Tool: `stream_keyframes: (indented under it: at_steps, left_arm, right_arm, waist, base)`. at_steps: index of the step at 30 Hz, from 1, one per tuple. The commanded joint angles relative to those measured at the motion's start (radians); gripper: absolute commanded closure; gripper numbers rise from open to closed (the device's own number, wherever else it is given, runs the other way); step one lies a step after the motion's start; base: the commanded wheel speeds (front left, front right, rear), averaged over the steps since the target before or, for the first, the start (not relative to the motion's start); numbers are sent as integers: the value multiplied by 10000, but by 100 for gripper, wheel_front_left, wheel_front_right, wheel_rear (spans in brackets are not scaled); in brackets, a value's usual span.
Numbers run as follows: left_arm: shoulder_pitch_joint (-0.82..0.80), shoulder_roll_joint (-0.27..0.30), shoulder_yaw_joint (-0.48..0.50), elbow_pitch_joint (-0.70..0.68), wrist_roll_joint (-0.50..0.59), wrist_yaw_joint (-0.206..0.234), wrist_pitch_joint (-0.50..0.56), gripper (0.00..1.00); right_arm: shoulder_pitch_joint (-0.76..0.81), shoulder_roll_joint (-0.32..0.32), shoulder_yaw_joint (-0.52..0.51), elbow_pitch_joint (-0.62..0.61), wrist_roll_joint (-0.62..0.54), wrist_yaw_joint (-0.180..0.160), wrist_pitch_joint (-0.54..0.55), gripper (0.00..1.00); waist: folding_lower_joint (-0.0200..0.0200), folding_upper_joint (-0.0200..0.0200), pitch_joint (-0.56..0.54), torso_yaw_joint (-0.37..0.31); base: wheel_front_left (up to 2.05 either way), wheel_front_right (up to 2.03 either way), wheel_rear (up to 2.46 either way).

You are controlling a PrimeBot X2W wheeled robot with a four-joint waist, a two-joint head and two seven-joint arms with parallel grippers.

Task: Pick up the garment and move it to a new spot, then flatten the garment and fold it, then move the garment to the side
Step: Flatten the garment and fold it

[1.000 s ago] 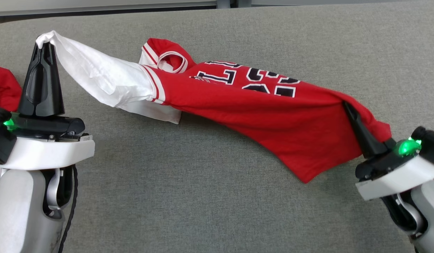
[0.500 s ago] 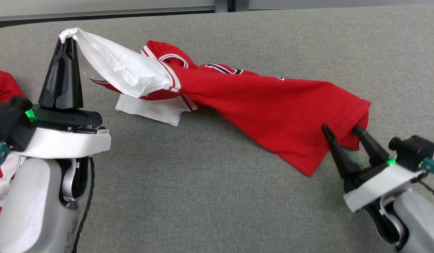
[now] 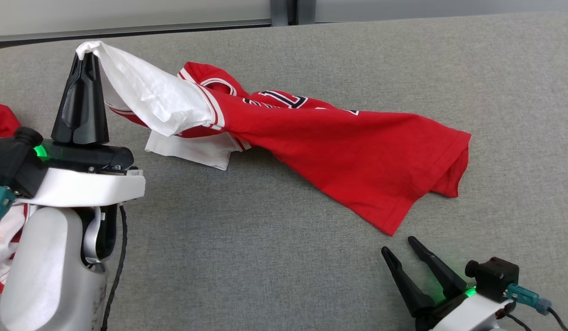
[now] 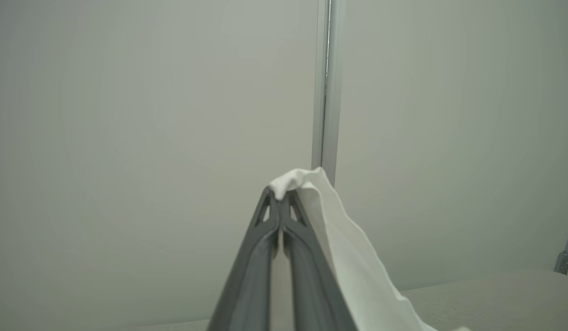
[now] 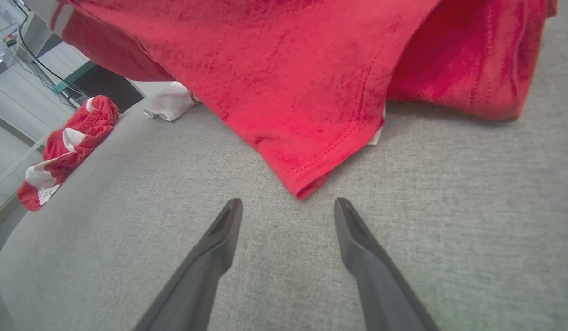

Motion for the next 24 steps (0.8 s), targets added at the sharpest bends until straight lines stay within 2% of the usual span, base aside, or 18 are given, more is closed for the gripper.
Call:
stream_keyframes:
  at_steps: [1, 7, 8, 10, 11, 12, 19, 24]
  left_arm:
    - [-68, -63, 19, 68, 108, -111, -4, 100]
    - [-236, -404, 39, 295, 280, -338, -2, 100]
    - [-223, -433, 61, 322, 318, -372, -4, 100]
    - [-220, -477, 106, 362, 350, -426, -4, 100]
    - [-218, -498, 137, 385, 381, -440, -4, 100]
    - [-217, -529, 160, 404, 408, -473, -2, 100]
    - [-272, -671, 347, 489, 513, -583, -4, 100]
    - [-301, -689, 577, 360, 627, -694, -4, 100]
  right_arm:
    - [-210, 48, 212, 309, 256, -2, 1, 0]
    - [-827, 173, 832, 1101, 825, 0, -2, 0]
    - [-876, 214, 817, 1156, 863, 1, -2, 3]
    - [-912, 289, 808, 1255, 910, 1, -3, 56]
    - [-918, 325, 845, 1300, 949, 1, -2, 75]
    - [-948, 354, 870, 1332, 961, 1, 5, 100]
    - [-1022, 347, 876, 1291, 959, 1, 2, 100]
    - [-933, 119, 175, 357, 660, 0, -11, 100]
  waist:
    - [0, 0, -7, 60]
    - [0, 0, 15, 330]
    - [0, 0, 19, 345]
    - [0, 0, 26, 371]
    - [0, 0, 28, 379]
    - [0, 0, 35, 382]
    - [0, 0, 59, 322]
    - [0, 0, -157, 129]
  base:
    - [0, 0, 0]
    - [0, 0, 0]
    - [0, 0, 0]
    - [0, 0, 0]
    - [0, 0, 0]
    - [0, 0, 0]
    - [0, 0, 0]
    - [0, 0, 0]
